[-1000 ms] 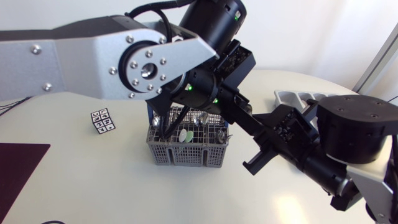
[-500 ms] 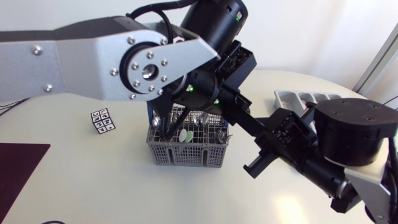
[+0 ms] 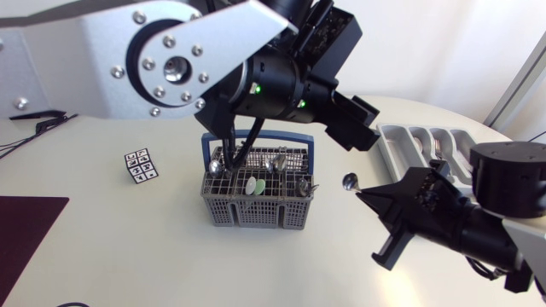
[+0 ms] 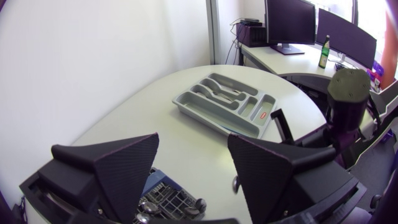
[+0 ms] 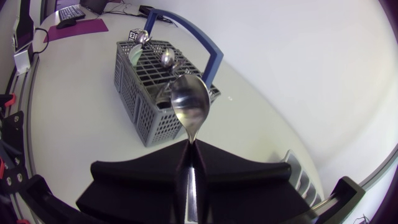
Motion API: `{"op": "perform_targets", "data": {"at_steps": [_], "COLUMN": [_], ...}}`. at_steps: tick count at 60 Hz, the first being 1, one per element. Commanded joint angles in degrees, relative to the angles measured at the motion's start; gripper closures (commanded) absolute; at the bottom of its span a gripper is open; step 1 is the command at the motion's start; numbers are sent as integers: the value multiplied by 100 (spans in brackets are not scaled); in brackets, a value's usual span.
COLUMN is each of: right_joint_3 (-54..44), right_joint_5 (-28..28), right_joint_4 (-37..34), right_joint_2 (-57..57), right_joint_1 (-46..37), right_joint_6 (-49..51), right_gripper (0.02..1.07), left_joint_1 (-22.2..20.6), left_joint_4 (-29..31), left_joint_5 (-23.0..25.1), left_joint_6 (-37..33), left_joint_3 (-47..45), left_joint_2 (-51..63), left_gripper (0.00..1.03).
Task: Transfer all utensils from the basket to the drawer tray.
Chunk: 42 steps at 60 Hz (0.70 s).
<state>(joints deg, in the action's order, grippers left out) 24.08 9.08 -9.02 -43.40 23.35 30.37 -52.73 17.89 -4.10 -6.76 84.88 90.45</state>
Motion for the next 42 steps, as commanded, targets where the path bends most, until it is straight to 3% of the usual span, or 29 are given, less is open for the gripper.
{"op": "perform_targets", "data": {"at_steps": [1, 8, 14, 22, 35, 42], "right_joint_3": [141, 440, 695, 1240, 2637, 3086], "right_joint_5": [683, 2001, 2607, 3188, 3381, 3091], "right_joint_4": [-303, -874, -1287, -1955, -3458, -3686], "right_joint_2": [15, -327, -837, -1821, -3676, -4353], "right_joint_1": [-859, -2256, -3074, -4128, -5614, -6044], "right_joint_6": [487, 1375, 2272, 3608, 6227, 7167], "right_gripper": [101, 101, 101, 101, 101, 101], "left_joint_1": [61, 79, 35, -36, -123, -211], "left_joint_4": [153, 312, 312, 303, 294, 294], "left_joint_5": [-205, -522, -952, -1172, -1295, -1295], "left_joint_6": [-308, -510, -642, -756, -826, -853], "left_joint_3": [160, 72, -95, -253, -499, -622], "left_joint_2": [60, 121, 121, 174, 324, 385], "left_gripper": [17, 15, 6, 5, 5, 6]}}
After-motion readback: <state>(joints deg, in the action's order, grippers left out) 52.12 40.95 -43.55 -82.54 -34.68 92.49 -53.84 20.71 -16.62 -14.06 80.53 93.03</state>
